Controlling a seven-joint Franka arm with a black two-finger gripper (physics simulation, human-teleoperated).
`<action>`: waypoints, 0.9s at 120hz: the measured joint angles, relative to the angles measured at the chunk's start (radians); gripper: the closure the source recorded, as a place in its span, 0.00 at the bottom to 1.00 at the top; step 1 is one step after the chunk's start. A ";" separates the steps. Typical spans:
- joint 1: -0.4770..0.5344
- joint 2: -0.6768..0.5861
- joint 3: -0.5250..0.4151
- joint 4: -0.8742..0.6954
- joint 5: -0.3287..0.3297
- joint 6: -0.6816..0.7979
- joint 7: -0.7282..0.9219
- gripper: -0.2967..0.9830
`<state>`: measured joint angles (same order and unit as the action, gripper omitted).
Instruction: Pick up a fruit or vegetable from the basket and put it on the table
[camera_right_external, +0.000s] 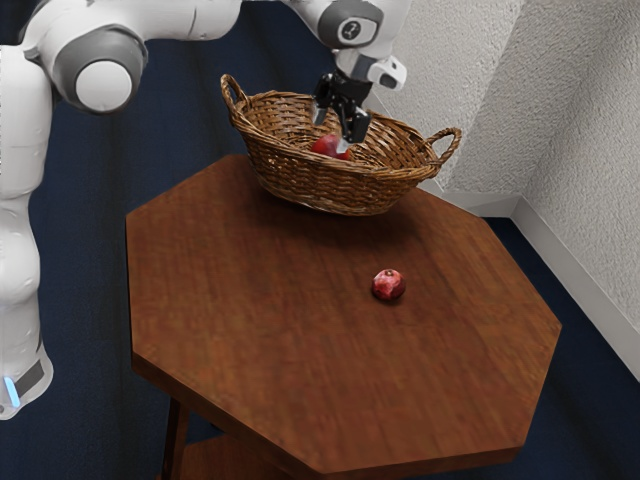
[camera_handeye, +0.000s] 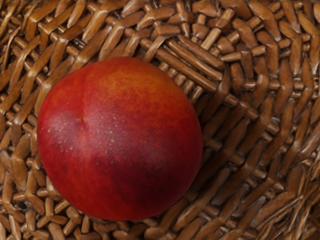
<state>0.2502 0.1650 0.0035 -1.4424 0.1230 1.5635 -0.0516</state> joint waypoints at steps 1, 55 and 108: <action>0.000 0.003 0.000 0.000 0.000 0.002 0.001 0.23; 0.039 0.075 0.000 0.000 -0.013 0.056 0.033 0.23; 0.057 0.147 0.000 0.009 -0.042 0.085 0.048 0.29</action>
<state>0.3067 0.3116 0.0031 -1.4338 0.0815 1.6489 -0.0040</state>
